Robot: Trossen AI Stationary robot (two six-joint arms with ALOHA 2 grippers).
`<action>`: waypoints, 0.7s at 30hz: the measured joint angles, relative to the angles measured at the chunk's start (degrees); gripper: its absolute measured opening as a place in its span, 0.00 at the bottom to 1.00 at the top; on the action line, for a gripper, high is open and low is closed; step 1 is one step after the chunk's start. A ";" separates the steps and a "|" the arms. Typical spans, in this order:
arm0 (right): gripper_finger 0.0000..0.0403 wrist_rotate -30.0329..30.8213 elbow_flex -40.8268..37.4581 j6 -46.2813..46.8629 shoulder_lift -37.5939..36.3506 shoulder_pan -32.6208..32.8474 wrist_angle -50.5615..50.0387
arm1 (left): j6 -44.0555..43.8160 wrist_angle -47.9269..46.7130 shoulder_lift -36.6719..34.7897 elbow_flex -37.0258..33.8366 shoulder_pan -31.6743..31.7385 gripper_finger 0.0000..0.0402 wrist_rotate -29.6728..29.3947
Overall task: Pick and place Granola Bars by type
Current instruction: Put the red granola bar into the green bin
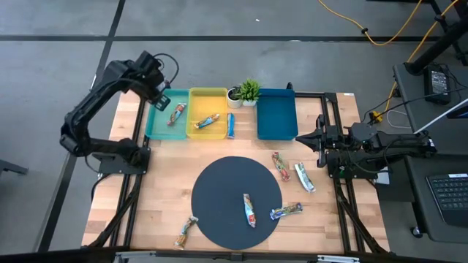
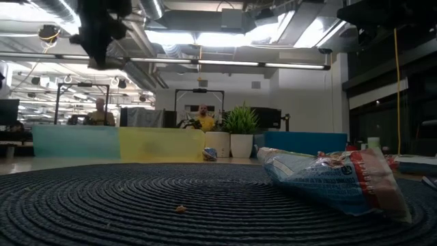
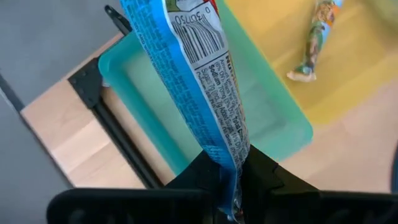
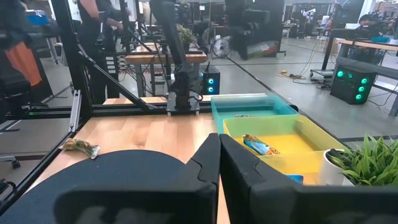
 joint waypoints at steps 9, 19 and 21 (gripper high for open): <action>0.03 0.00 0.00 0.00 0.01 0.02 -0.01 | 1.63 4.50 4.34 -2.12 2.85 0.07 2.66; 0.03 0.00 0.00 0.00 0.00 0.00 -0.01 | -9.02 19.94 4.47 -18.72 2.97 0.07 6.73; 0.03 0.00 0.00 0.00 0.02 0.02 -0.01 | -11.31 22.82 4.47 -22.38 3.15 0.07 6.05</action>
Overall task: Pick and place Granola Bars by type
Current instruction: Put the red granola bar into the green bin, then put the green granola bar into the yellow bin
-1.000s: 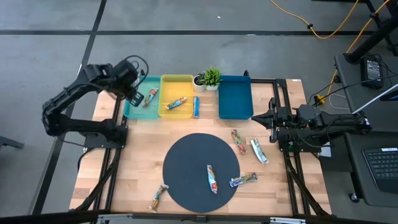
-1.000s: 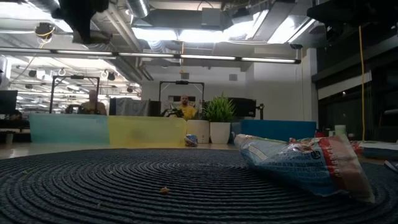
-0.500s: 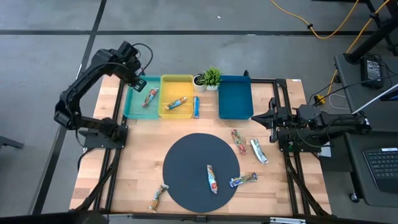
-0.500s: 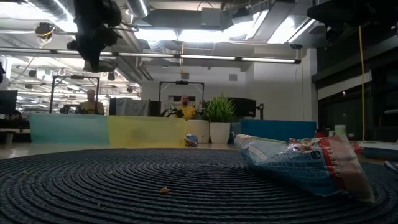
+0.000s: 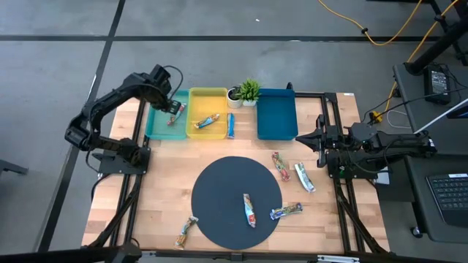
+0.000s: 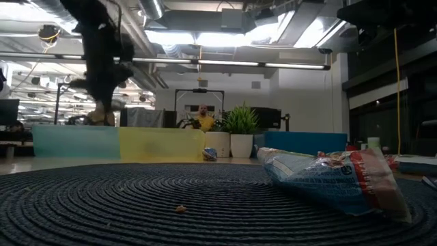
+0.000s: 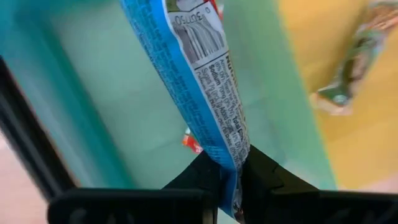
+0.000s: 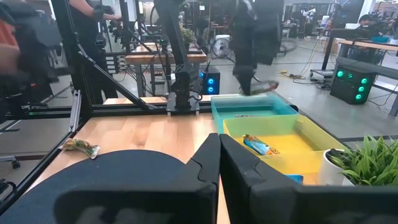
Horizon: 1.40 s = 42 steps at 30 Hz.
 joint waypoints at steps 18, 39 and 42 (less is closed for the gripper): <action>0.03 0.00 0.00 0.00 0.00 0.00 -0.01 | -5.72 7.78 0.87 -8.79 0.02 0.07 -2.71; 0.03 0.00 0.00 0.00 -0.02 -0.01 0.00 | -6.70 8.20 0.92 -8.79 0.00 0.20 -3.13; 0.03 0.00 0.00 0.00 0.00 -0.01 0.00 | -6.70 8.17 0.92 -8.79 0.00 0.23 -3.13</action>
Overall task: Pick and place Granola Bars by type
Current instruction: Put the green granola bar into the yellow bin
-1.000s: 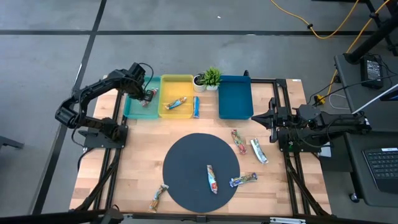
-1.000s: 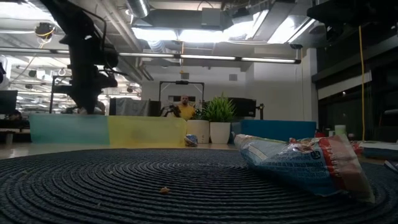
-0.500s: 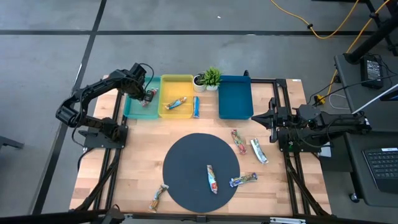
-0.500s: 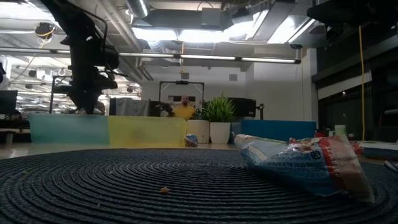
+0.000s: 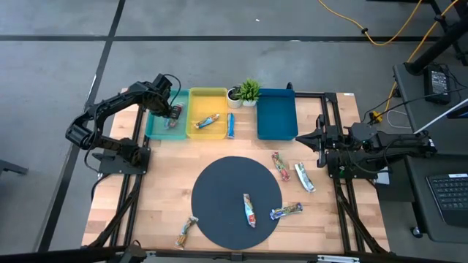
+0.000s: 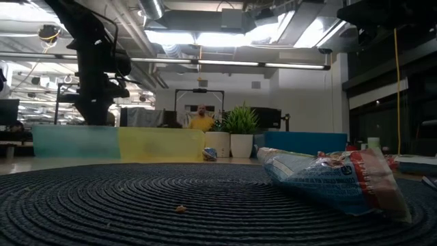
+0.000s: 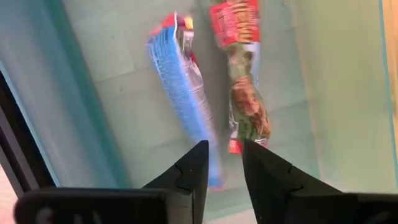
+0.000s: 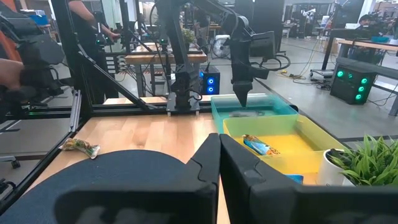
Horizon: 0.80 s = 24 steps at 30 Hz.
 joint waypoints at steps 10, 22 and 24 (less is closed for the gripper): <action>0.03 0.00 0.00 0.00 -0.02 -0.01 -0.01 | -0.04 -2.62 -0.24 -0.02 -1.65 0.30 0.24; 0.03 0.01 0.00 0.00 0.00 -0.01 -0.01 | -3.09 -2.91 -8.58 1.04 -10.15 0.27 1.37; 0.03 0.00 0.00 0.00 0.00 0.01 0.00 | -3.96 -3.01 -10.26 1.46 -12.10 0.27 2.21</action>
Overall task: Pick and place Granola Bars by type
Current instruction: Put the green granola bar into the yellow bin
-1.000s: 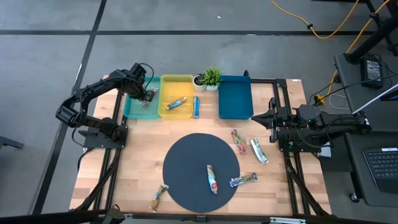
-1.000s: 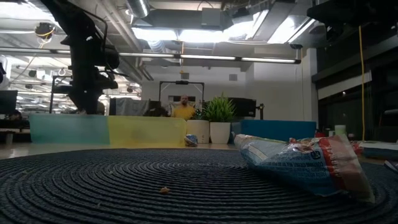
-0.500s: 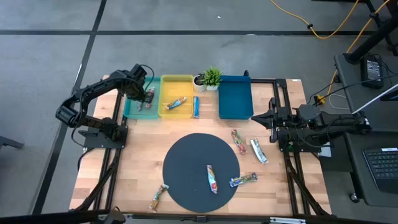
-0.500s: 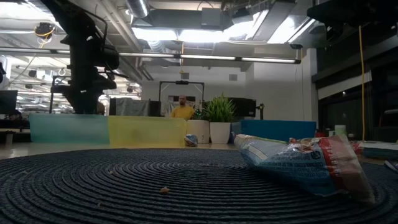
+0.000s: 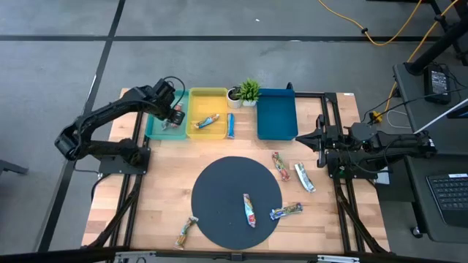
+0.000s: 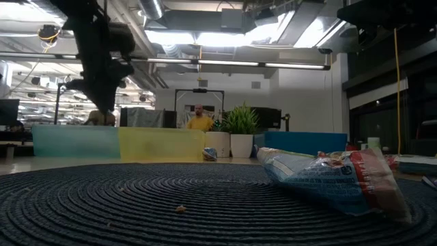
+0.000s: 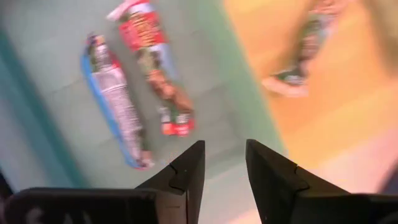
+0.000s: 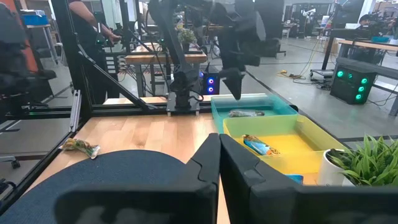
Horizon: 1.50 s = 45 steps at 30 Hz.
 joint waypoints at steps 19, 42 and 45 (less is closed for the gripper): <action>0.03 0.00 0.00 0.00 -0.02 -0.01 0.01 | -26.97 -0.33 -8.86 0.62 -37.69 0.24 4.66; 0.03 0.00 0.00 0.00 0.00 0.00 -0.01 | -65.27 25.45 7.91 5.45 -87.85 0.15 -11.50; 0.03 0.00 0.00 0.00 0.00 0.00 -0.01 | -57.88 25.30 11.03 9.34 -90.19 0.14 -12.82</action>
